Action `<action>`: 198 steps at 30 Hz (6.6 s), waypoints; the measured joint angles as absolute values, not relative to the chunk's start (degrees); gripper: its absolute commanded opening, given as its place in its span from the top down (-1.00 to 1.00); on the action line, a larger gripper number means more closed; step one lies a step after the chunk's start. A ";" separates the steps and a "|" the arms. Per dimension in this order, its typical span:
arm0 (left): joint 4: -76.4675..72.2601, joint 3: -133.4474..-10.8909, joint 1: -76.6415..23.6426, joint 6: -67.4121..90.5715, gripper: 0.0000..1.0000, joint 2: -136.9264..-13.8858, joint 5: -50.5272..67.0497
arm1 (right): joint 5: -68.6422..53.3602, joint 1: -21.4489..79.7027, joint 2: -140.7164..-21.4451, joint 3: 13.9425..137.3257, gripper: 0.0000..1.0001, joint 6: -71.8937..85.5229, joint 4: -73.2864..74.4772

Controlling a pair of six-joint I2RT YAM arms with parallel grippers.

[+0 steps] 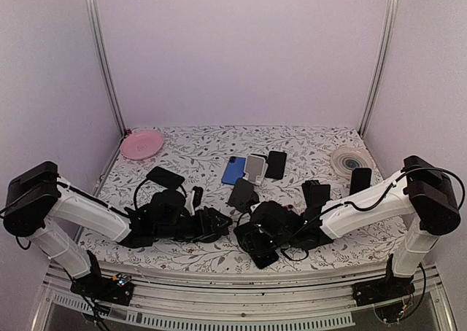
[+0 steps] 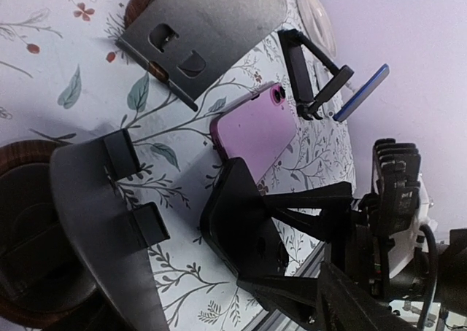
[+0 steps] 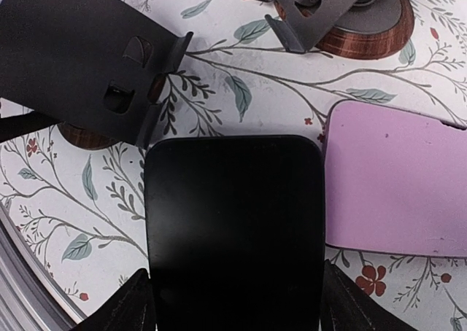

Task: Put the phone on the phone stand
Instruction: Pick up the phone at the center of the board, then pass from the right arm to the left, then pass from the left arm to the right

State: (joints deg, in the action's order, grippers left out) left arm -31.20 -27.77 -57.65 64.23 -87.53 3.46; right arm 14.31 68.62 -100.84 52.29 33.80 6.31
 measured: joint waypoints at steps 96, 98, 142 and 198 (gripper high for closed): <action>-29.34 -48.86 -62.52 67.40 0.06 -109.32 3.77 | 4.73 60.20 -88.84 34.94 -0.45 41.39 -8.03; -28.10 -49.84 -62.83 67.11 0.07 -109.32 3.36 | 4.51 59.92 -88.53 34.39 -0.45 41.67 -8.45; -24.80 -58.00 -64.05 64.77 1.00 -112.22 -0.21 | 3.44 58.70 -83.11 29.74 -0.75 42.78 -13.56; -73.73 -36.53 -89.78 -76.01 1.00 -93.06 -44.53 | -24.32 48.84 -59.16 29.36 -0.92 60.40 -22.61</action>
